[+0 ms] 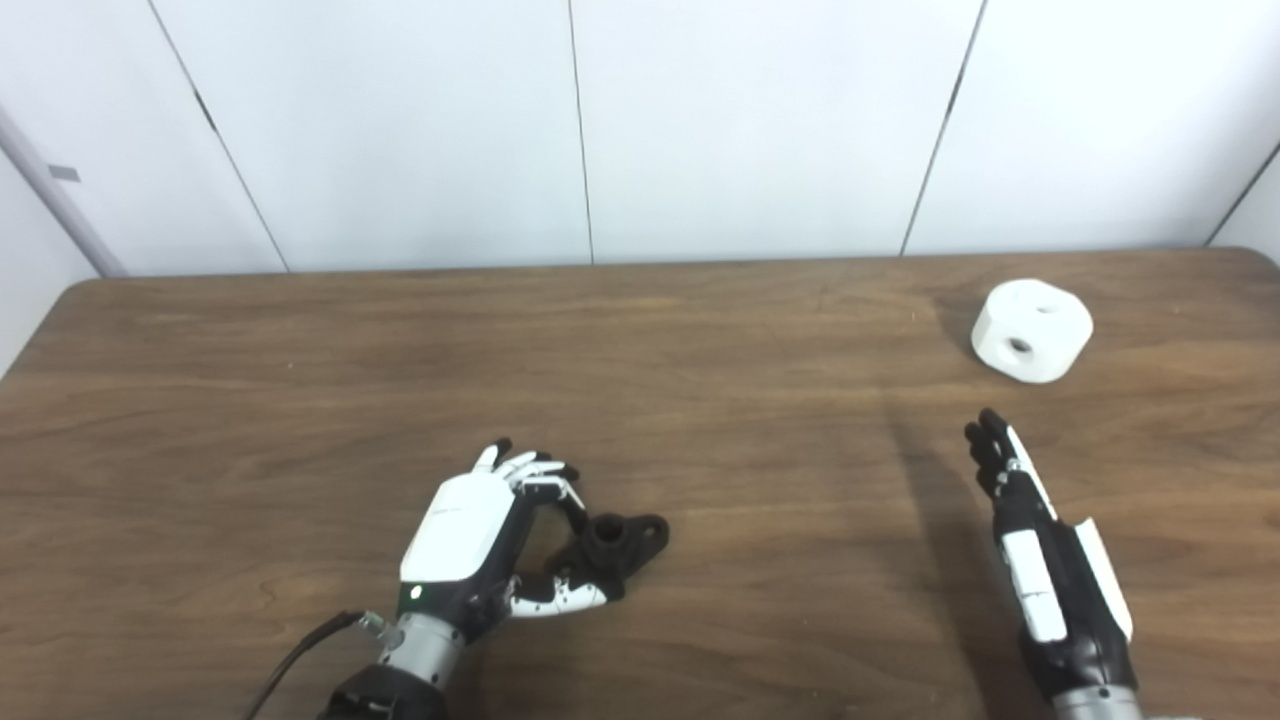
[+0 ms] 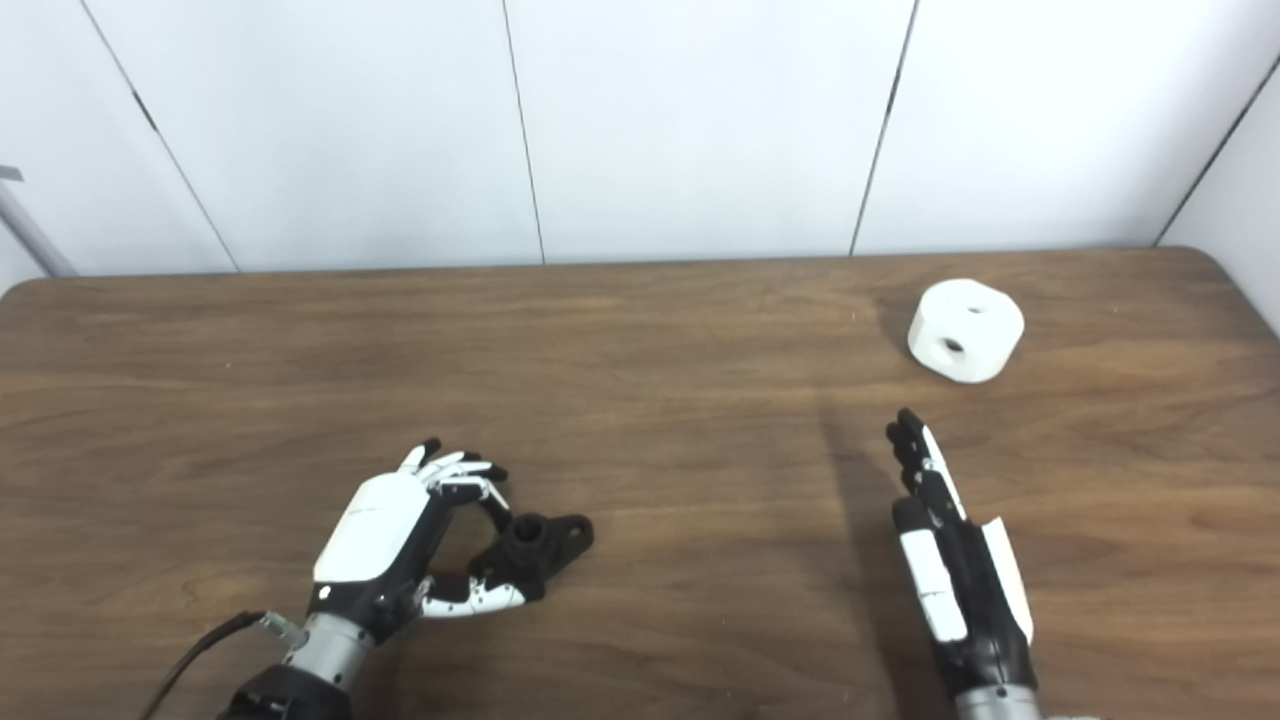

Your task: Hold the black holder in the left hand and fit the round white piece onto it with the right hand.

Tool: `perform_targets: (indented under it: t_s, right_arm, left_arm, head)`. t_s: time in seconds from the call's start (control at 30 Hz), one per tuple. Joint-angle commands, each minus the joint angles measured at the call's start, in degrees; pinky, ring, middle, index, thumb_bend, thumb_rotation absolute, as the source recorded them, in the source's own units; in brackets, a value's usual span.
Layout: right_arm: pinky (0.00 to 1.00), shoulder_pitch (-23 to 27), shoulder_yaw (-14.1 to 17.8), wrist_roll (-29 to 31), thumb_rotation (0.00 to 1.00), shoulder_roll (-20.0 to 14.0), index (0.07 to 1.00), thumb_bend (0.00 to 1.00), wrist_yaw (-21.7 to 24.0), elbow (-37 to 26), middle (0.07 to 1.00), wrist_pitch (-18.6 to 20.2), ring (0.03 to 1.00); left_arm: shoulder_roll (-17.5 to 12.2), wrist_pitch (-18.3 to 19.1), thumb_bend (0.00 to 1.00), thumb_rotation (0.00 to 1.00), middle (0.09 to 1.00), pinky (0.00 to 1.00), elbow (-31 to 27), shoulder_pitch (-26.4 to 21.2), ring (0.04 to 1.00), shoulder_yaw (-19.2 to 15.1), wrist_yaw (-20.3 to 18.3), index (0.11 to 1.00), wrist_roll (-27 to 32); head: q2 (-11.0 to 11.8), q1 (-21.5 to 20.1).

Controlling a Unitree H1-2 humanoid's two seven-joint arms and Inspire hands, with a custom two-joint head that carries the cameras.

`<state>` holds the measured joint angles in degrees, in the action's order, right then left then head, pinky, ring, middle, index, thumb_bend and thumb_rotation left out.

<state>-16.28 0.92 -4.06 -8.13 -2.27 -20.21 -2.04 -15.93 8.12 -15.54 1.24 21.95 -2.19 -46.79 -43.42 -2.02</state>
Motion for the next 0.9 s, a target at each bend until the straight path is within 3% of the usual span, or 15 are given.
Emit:
perform_targets:
  t_s: [0.0, 0.17, 0.27, 0.37, 0.47, 0.63, 0.87]
  right_arm:
    - [1.00, 1.36, 0.57, -0.33, 0.97, 1.31, 0.963, 0.57, -0.42, -2.60, 0.955, -0.21, 0.972]
    - [1.00, 2.46, 1.04, -0.35, 0.88, 1.06, 0.956, 0.57, -0.60, -2.90, 0.951, 1.22, 0.971]
    - [1.00, 3.63, 1.79, -1.84, 0.77, 0.71, 0.929, 0.59, -1.28, -3.28, 0.941, 2.29, 0.961]
    - [0.95, 5.14, 2.74, -5.92, 0.71, -0.10, 0.916, 0.57, -2.31, -4.30, 0.933, 4.36, 0.949]
    - [0.83, 7.22, 4.09, -11.33, 0.63, -0.79, 0.875, 0.59, -3.33, -5.90, 0.902, 8.35, 0.893]
    - [0.89, 11.07, 6.63, -16.44, 0.46, -0.25, 0.796, 0.63, -4.41, -7.52, 0.864, 15.17, 0.889]
    - [0.96, 15.80, 8.67, -20.13, 0.39, -1.13, 0.758, 0.72, -4.91, -6.86, 0.863, 19.28, 0.914]
  left_arm:
    - [0.13, -2.05, 0.52, 0.05, 0.800, 1.00, -2.02, 0.23, 0.884, 0.61, -0.76, 0.486, -0.78]
    - [0.71, -2.79, 0.52, 0.05, 0.800, 1.00, -1.81, 0.59, 0.889, 0.33, -0.73, 0.486, -0.84]
    - [0.89, -3.03, 0.52, 0.05, 0.800, 1.00, -1.66, 0.74, 0.889, 0.12, -0.92, 0.486, -1.01]
    - [0.98, -3.13, 0.52, 0.05, 0.801, 1.00, -1.71, 0.88, 0.893, -0.14, -1.26, 0.486, -1.07]
    - [0.84, -3.31, 0.52, 0.05, 0.801, 1.00, -1.82, 0.99, 0.894, -0.40, -1.59, 0.486, -1.02]
    - [0.11, -4.20, 0.52, 0.05, 0.798, 1.00, -1.66, 1.19, 0.894, -1.01, -1.75, 0.486, -0.65]
    - [-1.05, -6.60, 0.52, 0.05, 0.786, 1.00, -0.83, 1.57, 0.876, -2.73, -1.41, 0.486, -0.48]
  head:
    - [-0.24, -0.18]
    - [-0.58, -0.37]
    - [-0.62, -0.62]
    - [-0.53, -1.53]
    - [0.11, -3.67]
    - [1.36, -7.72]
    - [4.00, -15.19]
